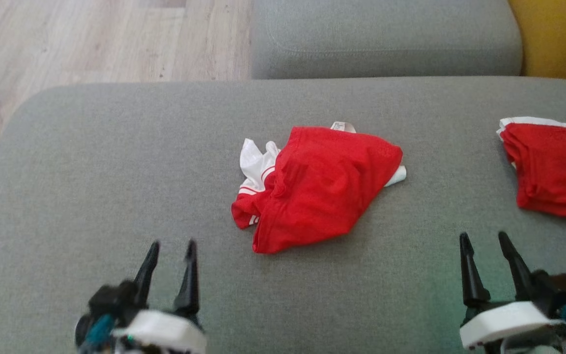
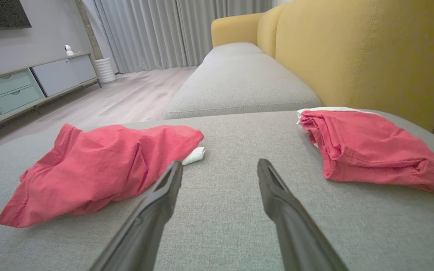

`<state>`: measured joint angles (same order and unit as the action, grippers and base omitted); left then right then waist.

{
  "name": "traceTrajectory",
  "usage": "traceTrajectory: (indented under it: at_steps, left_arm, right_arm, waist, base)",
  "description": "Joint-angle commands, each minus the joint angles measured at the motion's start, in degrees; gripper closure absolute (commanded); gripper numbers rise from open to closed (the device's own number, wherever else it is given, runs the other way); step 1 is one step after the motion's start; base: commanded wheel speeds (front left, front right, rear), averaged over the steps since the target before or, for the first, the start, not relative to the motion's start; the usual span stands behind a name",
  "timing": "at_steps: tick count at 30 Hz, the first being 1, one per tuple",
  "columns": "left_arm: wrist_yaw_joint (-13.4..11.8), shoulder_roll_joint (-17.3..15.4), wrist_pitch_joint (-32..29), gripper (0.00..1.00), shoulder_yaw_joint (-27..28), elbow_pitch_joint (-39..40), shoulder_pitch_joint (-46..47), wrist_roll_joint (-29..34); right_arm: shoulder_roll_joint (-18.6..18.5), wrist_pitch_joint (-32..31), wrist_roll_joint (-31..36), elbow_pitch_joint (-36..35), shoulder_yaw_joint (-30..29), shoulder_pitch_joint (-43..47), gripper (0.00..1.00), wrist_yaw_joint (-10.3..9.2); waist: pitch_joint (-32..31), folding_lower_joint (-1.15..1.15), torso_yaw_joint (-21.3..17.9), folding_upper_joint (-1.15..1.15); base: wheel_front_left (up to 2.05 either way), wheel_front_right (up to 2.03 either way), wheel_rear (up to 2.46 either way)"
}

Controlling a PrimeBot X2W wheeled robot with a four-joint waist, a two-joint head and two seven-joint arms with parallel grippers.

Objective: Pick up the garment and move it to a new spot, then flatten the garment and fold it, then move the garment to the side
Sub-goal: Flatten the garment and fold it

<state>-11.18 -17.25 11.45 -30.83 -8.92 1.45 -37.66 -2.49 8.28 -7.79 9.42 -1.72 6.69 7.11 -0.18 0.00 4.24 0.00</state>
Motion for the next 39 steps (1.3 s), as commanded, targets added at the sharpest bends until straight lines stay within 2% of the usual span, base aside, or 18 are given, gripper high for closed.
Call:
traceTrajectory:
  at_steps: [1, 7, 11, 15, 18, 28, 29, 30, 31, 32, 39]
  left_arm:
    - [0.9, -0.1, -0.7, 0.00, 0.9, 1.6, 7.2, 1.3]
    - [4.7, 3.2, -4.8, 0.00, -2.4, -4.6, 20.1, 2.8]
    - [7.1, 5.3, -7.0, 0.00, -3.1, -13.5, 27.9, 2.7]
    - [9.6, 5.8, -7.9, 0.00, -4.4, -23.4, 34.4, 4.0]
    - [11.3, 6.1, -8.4, 0.00, -5.0, -29.6, 38.0, 4.4]
    - [15.1, 7.1, -9.7, 0.00, -6.8, -41.4, 44.5, 4.8]
    - [15.5, 7.3, -9.6, 0.07, -7.0, -42.1, 44.8, 4.7]
    - [15.7, 7.6, -9.5, 0.55, -7.2, -42.8, 45.2, 4.7]
    - [16.0, 7.9, -9.3, 0.73, -7.4, -43.5, 45.4, 4.7]
    - [16.2, 8.1, -9.0, 1.00, -7.7, -44.0, 45.6, 4.8]
    - [16.7, 8.7, -4.1, 1.00, -8.6, -45.6, 47.3, 5.7]
  right_arm:
    - [-0.4, -0.3, 0.8, -2.9, 1.8, -3.6, 0.00, 0.37]
    - [-0.4, -1.7, 1.9, -5.2, 2.9, -6.4, 0.00, 0.37]
    - [-0.4, -2.2, 2.1, -6.0, 4.3, -8.9, 0.00, 0.37]
    - [-0.4, -2.7, 2.3, -6.2, 5.4, -10.9, 0.00, 0.37]
    - [-0.4, -2.5, 2.4, -6.0, 5.6, -12.1, 0.00, 0.37]
    - [-0.4, -1.3, 2.1, -4.5, 5.5, -13.5, 0.00, 0.37]
    - [-0.4, -1.1, 1.9, -4.3, 5.5, -13.6, 0.00, 0.37]
    - [-0.4, -0.9, 1.8, -4.0, 5.5, -13.7, 0.00, 0.37]
    - [-0.4, -0.8, 1.7, -3.8, 5.5, -13.8, 0.00, 0.37]
    - [-0.4, -0.6, 1.5, -3.6, 5.5, -13.8, 0.00, 0.37]
    - [-0.4, 0.4, 1.4, -1.8, 4.1, -13.2, 0.00, 0.37]
  waist:
    - [1.6, 0.00, -0.3, 0.00]
    - [7.1, 0.00, -1.8, 0.00]
    - [10.9, 0.00, -3.9, 0.00]
    - [14.4, 0.00, -6.1, 0.00]
    - [16.4, 0.00, -7.6, 0.00]
    - [18.9, 0.00, -10.2, 0.00]
    - [19.0, 0.00, -10.4, 0.00]
    - [19.0, 0.00, -10.5, 0.00]
    - [18.9, 0.00, -10.6, 0.00]
    - [18.7, 0.00, -10.7, 0.00]
    - [15.5, 0.00, -9.1, 0.00]
  base:
    - [0.00, 0.00, 0.00]
    - [0.00, 0.00, 0.00]
    - [0.00, 0.00, 0.00]
    - [0.00, 0.00, 0.00]
    - [0.00, 0.00, 0.00]
    - [0.00, 0.00, 0.00]
    - [0.00, 0.00, 0.00]
    - [0.00, 0.00, 0.00]
    - [0.00, 0.00, 0.00]
    - [0.00, 0.00, 0.00]
    - [0.00, 0.00, 0.00]
